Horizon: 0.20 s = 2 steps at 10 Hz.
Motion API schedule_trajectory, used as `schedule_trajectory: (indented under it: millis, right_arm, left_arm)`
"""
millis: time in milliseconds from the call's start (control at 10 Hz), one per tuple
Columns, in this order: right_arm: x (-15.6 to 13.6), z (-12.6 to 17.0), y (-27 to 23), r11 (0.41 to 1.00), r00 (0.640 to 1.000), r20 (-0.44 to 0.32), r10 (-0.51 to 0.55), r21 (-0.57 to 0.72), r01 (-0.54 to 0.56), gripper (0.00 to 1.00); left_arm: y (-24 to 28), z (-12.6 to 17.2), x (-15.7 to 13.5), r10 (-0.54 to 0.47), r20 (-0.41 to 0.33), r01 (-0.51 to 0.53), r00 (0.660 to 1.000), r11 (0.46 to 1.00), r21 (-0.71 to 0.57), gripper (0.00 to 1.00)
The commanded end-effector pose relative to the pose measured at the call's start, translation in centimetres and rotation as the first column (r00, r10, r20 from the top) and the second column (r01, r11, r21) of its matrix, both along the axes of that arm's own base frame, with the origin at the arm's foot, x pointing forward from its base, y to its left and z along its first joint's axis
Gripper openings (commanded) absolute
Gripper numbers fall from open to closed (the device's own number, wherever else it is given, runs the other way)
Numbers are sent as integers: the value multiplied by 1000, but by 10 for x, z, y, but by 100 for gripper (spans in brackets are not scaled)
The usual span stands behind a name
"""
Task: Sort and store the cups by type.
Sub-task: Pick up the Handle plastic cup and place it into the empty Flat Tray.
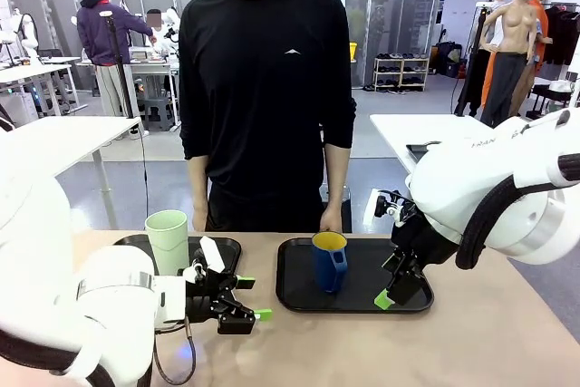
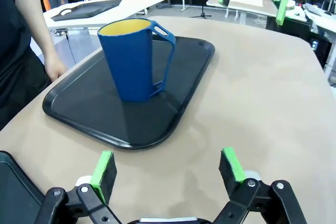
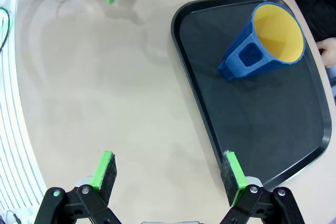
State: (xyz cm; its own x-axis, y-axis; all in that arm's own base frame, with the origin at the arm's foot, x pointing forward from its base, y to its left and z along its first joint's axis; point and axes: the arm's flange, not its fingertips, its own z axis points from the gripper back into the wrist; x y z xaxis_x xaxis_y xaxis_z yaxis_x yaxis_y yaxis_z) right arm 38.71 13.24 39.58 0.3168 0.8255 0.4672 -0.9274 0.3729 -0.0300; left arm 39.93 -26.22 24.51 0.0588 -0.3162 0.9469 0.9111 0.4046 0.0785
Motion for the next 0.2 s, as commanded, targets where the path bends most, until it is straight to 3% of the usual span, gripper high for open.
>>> schedule_trajectory:
  millis: [0,100]
  right_arm:
    - [-1,-1,2,1000,1000,3,-25,-11,25,100]
    - [-1,-1,2,1000,1000,3,-25,-11,25,100]
  left_arm:
    - [-1,-1,3,-5,21,5,1000,1000,12,100]
    - [-1,-1,3,-5,21,5,1000,1000,12,100]
